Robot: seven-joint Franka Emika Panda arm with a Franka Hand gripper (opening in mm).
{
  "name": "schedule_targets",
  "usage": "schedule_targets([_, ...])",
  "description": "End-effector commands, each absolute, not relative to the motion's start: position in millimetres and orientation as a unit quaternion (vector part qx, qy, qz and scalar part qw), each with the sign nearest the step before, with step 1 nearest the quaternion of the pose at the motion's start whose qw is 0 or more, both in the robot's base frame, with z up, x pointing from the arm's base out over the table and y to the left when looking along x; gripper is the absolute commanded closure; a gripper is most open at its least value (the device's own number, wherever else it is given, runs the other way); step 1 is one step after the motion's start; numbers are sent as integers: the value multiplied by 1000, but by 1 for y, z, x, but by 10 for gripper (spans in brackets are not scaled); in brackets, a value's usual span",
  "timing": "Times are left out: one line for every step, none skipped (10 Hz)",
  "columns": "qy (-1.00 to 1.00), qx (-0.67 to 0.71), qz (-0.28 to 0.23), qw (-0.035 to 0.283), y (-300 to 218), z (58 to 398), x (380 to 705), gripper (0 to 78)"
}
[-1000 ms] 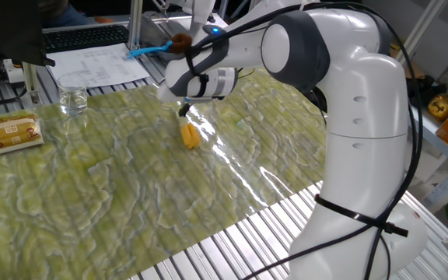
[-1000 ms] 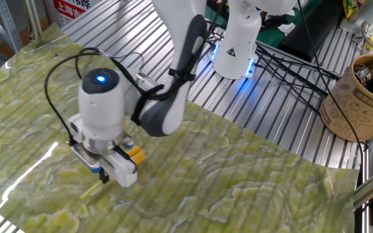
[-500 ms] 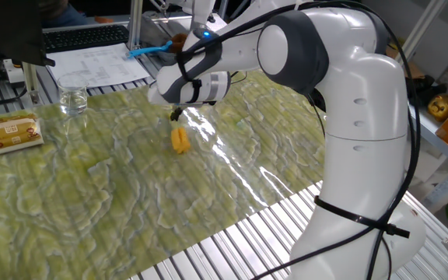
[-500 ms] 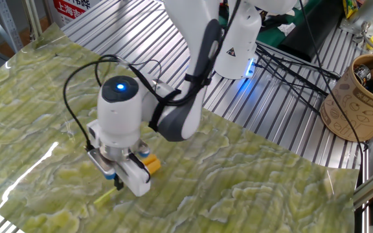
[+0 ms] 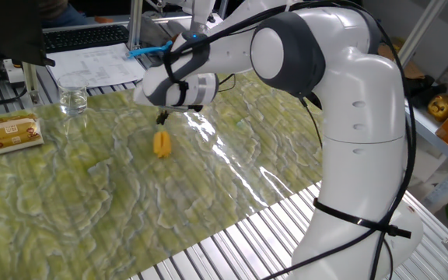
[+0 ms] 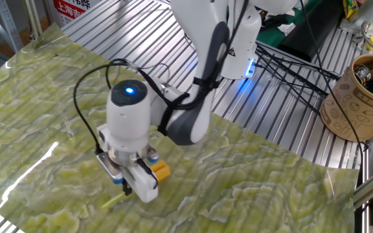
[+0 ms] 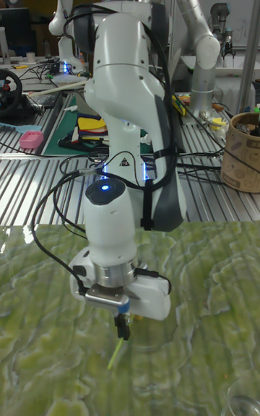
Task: Scrub the table with a brush
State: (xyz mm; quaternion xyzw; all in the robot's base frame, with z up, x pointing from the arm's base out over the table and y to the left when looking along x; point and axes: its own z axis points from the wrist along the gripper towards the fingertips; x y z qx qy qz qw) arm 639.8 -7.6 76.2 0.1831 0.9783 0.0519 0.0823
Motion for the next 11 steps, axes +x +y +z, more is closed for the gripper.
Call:
schedule_targets([970,213,96,72,10,85,658,764])
schedule_targets([968,218,102,76,11,82,661,764])
schedule_targets([966,221,105,84,13,77,665,764])
schedule_targets([965,218,106,98,13,71,666,764])
schedule_targets([969,205,94,102,12,66,666,764])
schedule_targets([970,200,89,102,11,64,666,764])
schedule_targets([973,190,85,101,8,61,666,764])
schedule_targets([974,183,81,104,4,57,667,764])
schedule_targets([976,172,76,106,-3,52,668,764])
schedule_targets([979,160,71,105,-10,51,668,764])
schedule_targets([982,146,68,101,-22,53,669,764])
